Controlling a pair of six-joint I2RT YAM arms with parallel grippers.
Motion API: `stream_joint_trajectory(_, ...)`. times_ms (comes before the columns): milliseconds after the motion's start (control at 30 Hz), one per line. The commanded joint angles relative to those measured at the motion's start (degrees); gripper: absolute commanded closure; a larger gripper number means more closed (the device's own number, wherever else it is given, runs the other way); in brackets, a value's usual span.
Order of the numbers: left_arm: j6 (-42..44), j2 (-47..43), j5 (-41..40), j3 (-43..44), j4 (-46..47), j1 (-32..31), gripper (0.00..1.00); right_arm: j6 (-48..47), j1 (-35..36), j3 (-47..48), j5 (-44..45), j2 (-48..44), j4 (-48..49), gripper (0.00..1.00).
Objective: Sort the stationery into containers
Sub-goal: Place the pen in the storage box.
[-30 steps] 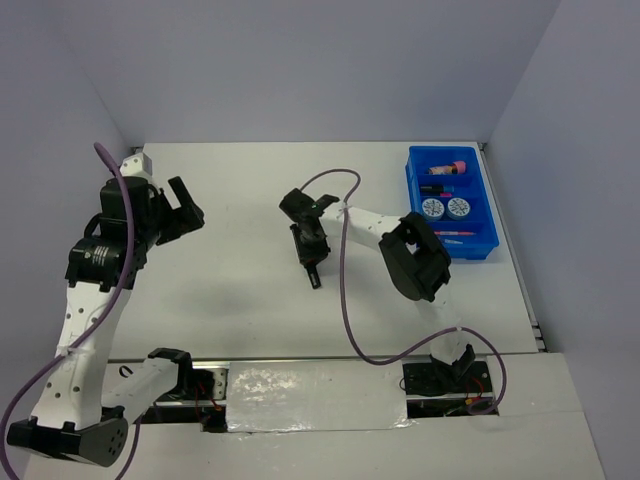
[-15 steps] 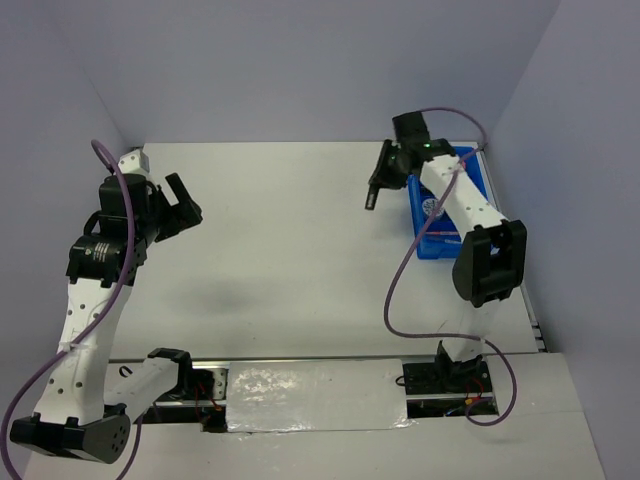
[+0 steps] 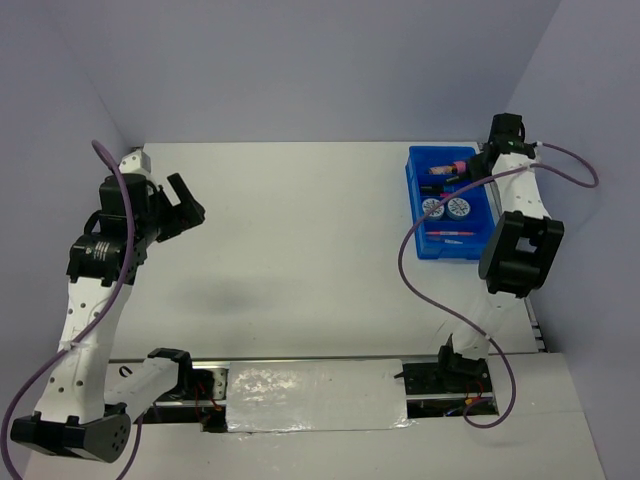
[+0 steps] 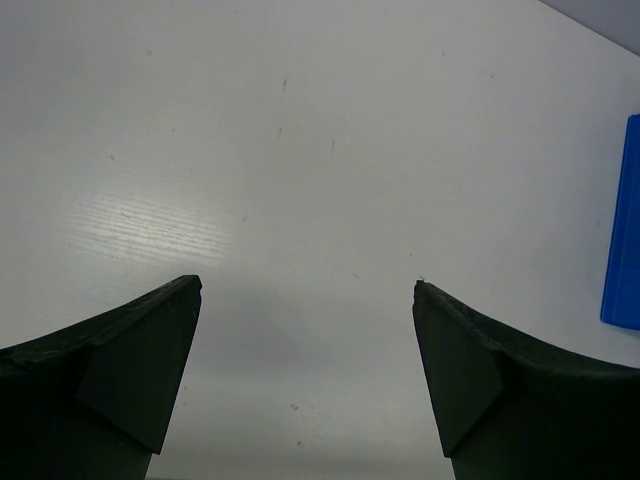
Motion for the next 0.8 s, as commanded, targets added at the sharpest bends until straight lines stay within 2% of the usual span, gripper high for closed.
stream_joint_trajectory(0,-1.03,0.17,1.6,0.22,2.05,0.34,0.01,7.43,-0.32,2.96,-0.1,4.11,2.81,0.98)
stream_joint_trajectory(167,-1.12,1.05,0.46,-0.04,2.49,0.34,0.01,8.14,-0.68,9.91,-2.48,11.58,1.66,0.96)
stream_joint_trajectory(367,-1.56,2.37,-0.24,0.05,3.63,0.34,0.01,9.28,-0.68,10.62,-4.15,14.22,3.86,0.83)
stream_joint_trajectory(467,-1.82,2.37,-0.16,-0.48,4.42,0.34,0.01,8.59,-0.77,9.83,-4.33,14.32,4.65,0.63)
stream_joint_trajectory(567,-2.0,2.37,-0.07,-0.92,5.04,0.34,0.01,7.36,-0.68,9.65,-4.68,13.88,5.26,0.54)
stream_joint_trajectory(633,-1.82,2.46,-0.07,-1.36,5.3,0.34,0.01,6.39,-0.68,10.0,-5.38,13.88,5.62,0.52)
stream_joint_trajectory(667,-1.74,2.8,-0.07,-1.45,5.48,0.43,0.01,5.86,-0.68,10.26,-5.56,13.96,5.01,0.39)
stream_joint_trajectory(767,-1.21,3.51,0.02,-1.45,5.48,0.43,0.01,4.45,-0.76,11.32,-6.09,14.32,3.86,0.35)
